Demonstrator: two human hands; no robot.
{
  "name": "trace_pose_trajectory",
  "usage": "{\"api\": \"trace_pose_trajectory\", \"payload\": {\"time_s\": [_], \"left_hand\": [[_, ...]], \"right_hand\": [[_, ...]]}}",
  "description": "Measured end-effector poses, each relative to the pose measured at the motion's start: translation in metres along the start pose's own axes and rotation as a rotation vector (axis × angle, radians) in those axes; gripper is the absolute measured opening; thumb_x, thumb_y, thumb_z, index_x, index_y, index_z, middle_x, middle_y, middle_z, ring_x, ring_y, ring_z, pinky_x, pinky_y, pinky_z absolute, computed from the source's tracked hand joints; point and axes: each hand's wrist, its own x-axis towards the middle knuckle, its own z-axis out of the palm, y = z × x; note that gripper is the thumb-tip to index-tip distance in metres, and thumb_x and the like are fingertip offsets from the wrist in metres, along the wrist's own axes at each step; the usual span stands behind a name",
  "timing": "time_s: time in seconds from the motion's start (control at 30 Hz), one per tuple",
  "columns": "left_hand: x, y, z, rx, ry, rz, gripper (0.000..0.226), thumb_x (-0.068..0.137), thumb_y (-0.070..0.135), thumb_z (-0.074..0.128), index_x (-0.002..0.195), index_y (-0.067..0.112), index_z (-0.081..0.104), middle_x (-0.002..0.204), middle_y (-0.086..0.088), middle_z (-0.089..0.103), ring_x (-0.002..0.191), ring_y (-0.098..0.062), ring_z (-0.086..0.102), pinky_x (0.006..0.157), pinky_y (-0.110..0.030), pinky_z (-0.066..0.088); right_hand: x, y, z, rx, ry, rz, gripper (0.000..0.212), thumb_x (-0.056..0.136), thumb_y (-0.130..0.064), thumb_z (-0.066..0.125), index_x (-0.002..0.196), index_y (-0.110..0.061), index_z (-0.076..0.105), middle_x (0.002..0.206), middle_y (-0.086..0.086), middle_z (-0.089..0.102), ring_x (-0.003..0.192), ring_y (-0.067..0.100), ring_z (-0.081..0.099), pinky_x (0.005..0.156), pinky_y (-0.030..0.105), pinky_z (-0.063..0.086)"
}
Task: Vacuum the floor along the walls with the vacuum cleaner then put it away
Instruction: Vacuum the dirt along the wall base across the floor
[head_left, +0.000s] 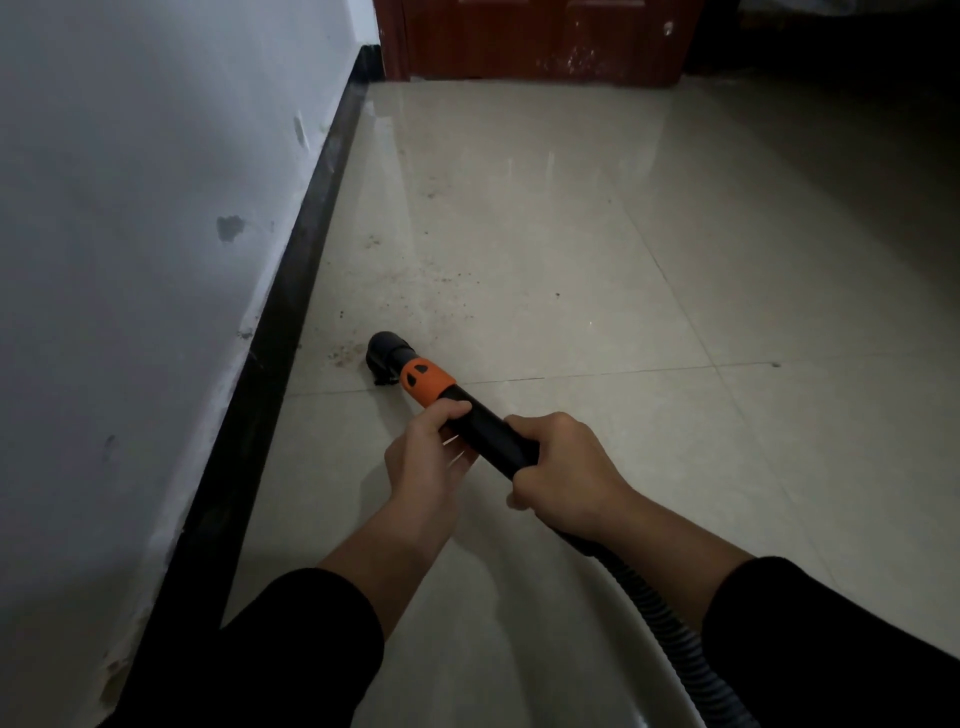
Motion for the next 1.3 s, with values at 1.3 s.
{"api": "trace_pose_trajectory", "payload": {"time_s": [1.3], "left_hand": [[0.035,0.033,0.095,0.178,-0.108,-0.226,0.012,0.089,0.010,0.064,0.098,0.004,0.062,0.109,-0.016,0.068,0.103,-0.026,0.066,0.079,-0.029,0.054]], "right_hand": [[0.054,0.000,-0.071,-0.014,0.030,0.217,0.015,0.073,-0.006,0.066,0.083,-0.013,0.057,0.074,0.006,0.058,0.073,0.028,0.059,0.058,0.026,0.041]]}}
